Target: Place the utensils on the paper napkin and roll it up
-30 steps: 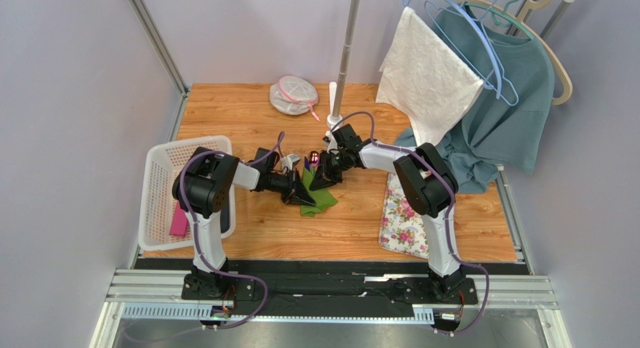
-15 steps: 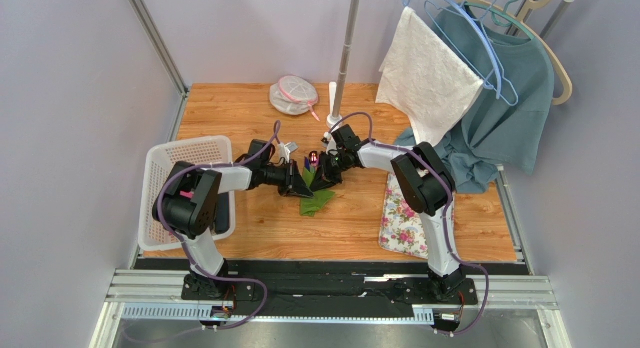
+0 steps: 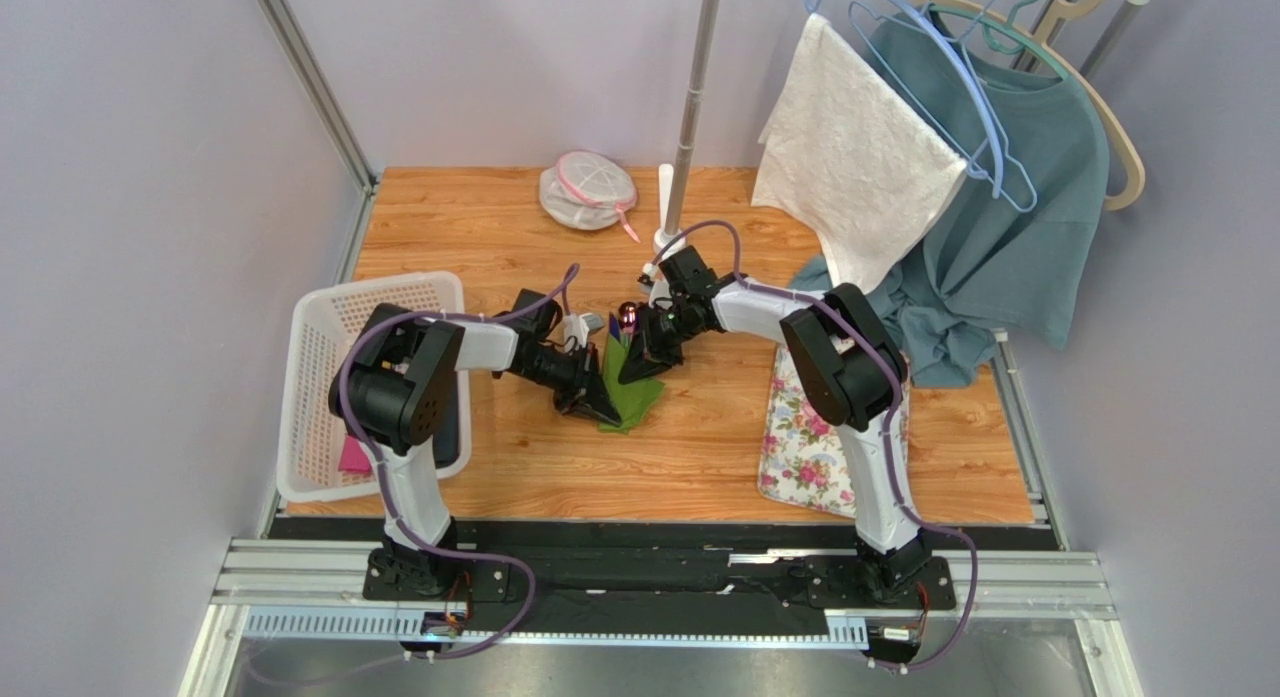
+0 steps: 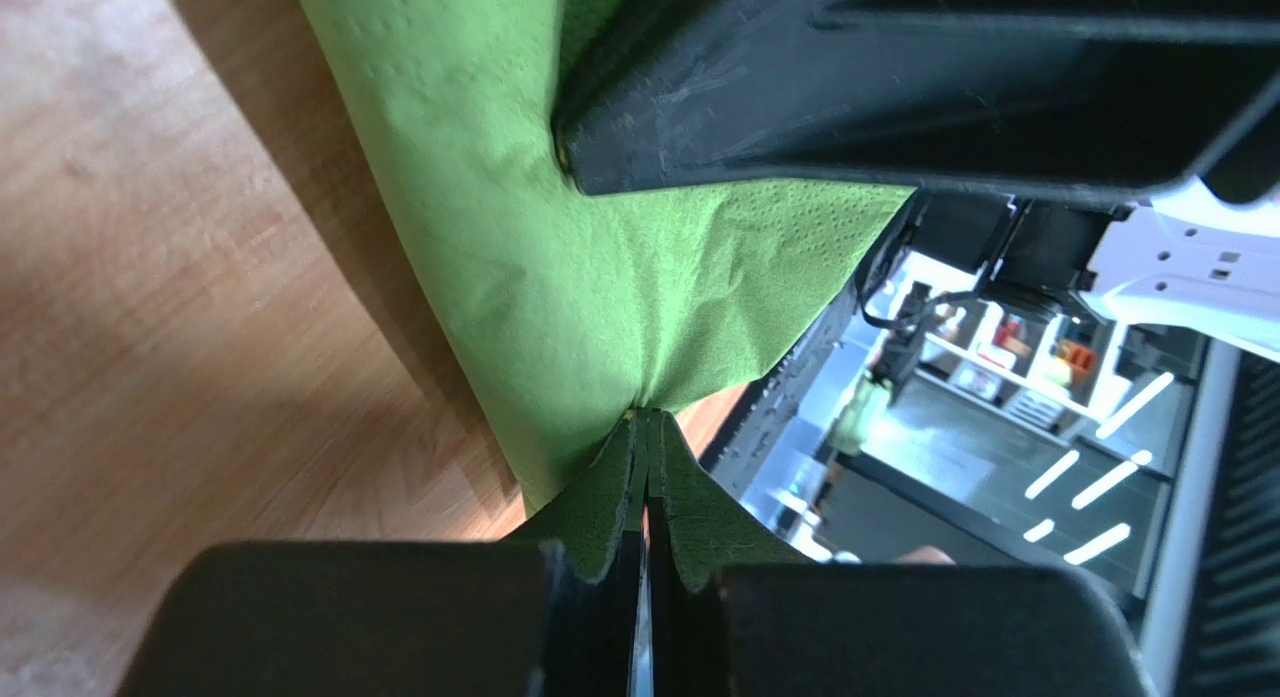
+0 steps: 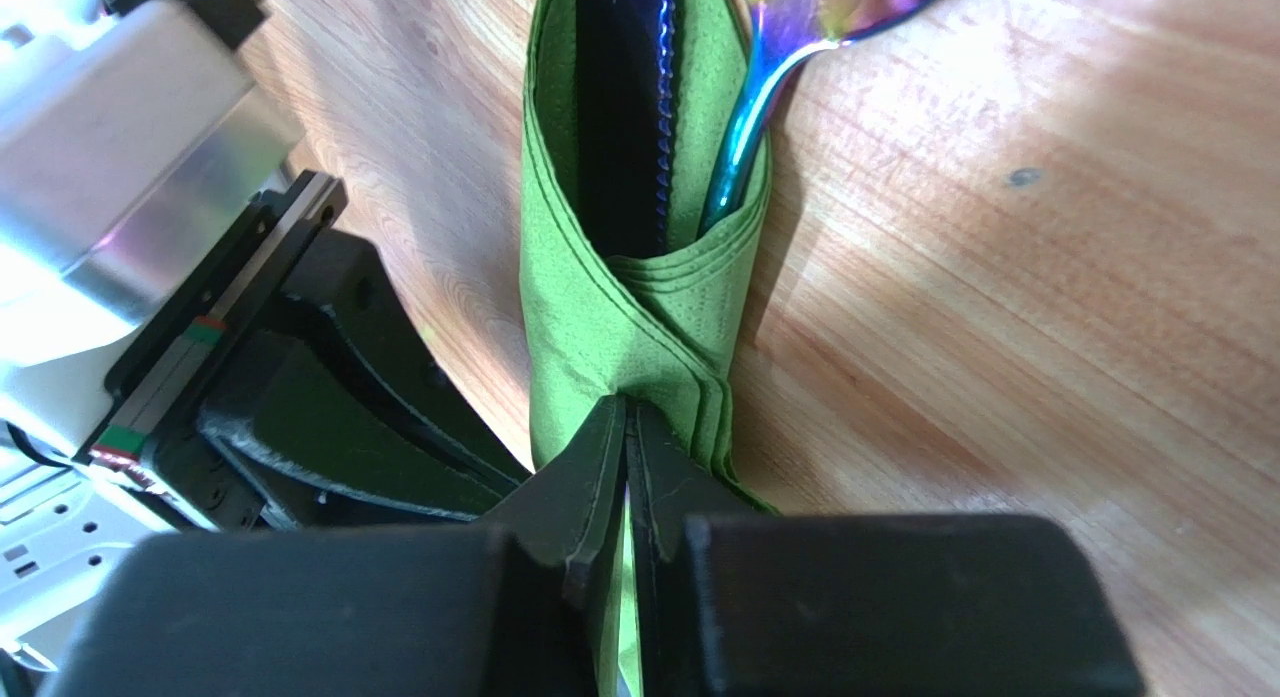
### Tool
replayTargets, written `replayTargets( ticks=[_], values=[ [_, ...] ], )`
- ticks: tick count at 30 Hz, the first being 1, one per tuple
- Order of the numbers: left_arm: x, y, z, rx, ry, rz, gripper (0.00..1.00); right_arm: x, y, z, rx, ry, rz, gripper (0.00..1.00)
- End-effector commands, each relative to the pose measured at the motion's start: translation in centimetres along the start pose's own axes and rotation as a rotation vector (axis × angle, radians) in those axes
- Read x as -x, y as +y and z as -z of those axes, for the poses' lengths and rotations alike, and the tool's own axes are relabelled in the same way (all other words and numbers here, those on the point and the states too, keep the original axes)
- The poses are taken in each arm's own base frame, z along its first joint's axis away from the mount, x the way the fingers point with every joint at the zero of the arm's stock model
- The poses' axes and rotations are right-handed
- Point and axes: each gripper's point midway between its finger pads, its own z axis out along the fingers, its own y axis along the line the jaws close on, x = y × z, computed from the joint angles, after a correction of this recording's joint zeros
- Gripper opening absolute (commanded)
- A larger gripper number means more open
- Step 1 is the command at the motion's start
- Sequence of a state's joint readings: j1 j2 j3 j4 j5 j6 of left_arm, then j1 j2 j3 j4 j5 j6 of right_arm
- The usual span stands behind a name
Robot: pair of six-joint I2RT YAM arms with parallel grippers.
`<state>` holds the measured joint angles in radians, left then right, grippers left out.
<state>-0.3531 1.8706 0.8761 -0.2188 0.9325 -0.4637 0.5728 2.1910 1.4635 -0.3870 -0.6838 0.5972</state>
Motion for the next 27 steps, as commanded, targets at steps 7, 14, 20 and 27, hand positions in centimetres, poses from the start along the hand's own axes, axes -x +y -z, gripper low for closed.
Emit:
replayTargets(
  ticks=[7,14,20,27],
  values=[
    [-0.6,4.1,-0.9,0.145,0.047,0.047,0.00,3.3,0.7,2.4,-0.098,-0.090,0.079,0.22],
    [-0.3,3.9,-0.8,0.142,0.034,0.026,0.00,5.0,2.9,5.3,-0.115,-0.155,0.109,0.46],
    [-0.2,3.8,-0.8,0.141,0.033,0.020,0.00,4.9,1.3,4.0,-0.230,-0.129,0.108,0.47],
    [0.0,3.7,-0.8,0.140,0.030,0.017,0.00,3.7,0.3,1.7,-0.262,-0.077,0.111,0.54]
  ],
)
